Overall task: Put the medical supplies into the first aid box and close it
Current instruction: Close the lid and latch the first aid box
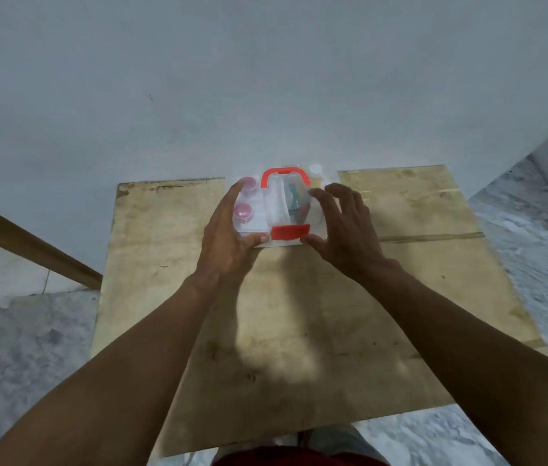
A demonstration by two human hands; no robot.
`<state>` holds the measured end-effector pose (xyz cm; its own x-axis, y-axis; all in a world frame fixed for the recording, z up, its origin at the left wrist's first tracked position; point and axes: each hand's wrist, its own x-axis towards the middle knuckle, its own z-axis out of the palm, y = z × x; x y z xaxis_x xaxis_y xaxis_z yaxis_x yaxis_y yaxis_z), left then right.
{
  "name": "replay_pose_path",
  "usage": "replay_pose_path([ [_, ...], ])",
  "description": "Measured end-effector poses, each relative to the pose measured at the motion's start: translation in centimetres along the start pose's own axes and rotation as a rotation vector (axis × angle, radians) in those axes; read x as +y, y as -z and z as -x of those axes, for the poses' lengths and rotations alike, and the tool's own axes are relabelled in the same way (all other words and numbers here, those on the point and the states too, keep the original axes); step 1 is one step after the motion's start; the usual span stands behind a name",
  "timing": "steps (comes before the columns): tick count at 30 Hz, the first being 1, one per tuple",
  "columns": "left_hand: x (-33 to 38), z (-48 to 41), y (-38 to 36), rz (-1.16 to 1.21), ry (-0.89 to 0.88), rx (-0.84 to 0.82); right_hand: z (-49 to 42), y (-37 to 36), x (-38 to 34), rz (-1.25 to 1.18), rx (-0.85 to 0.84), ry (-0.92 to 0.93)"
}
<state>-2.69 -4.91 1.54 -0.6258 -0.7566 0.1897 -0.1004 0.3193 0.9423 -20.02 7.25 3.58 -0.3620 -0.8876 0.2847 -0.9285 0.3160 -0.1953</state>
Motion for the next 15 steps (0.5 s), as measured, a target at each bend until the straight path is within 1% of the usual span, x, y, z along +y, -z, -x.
replay_pose_path([
  [2,0.1,0.0,0.0,-0.051,-0.017,0.03,0.2,-0.9,0.8,-0.041,0.048,-0.068],
  [5,-0.6,0.6,0.0,-0.11,-0.01,0.063,0.8,-2.4,1.5,-0.194,0.093,-0.137],
  [9,-0.5,1.8,-1.2,-0.157,-0.012,0.1,2.1,-3.8,1.9,-0.383,0.117,-0.136],
  [15,-0.9,1.8,-2.5,-0.19,0.007,0.219,1.9,-5.2,2.8,-0.495,0.164,-0.131],
])
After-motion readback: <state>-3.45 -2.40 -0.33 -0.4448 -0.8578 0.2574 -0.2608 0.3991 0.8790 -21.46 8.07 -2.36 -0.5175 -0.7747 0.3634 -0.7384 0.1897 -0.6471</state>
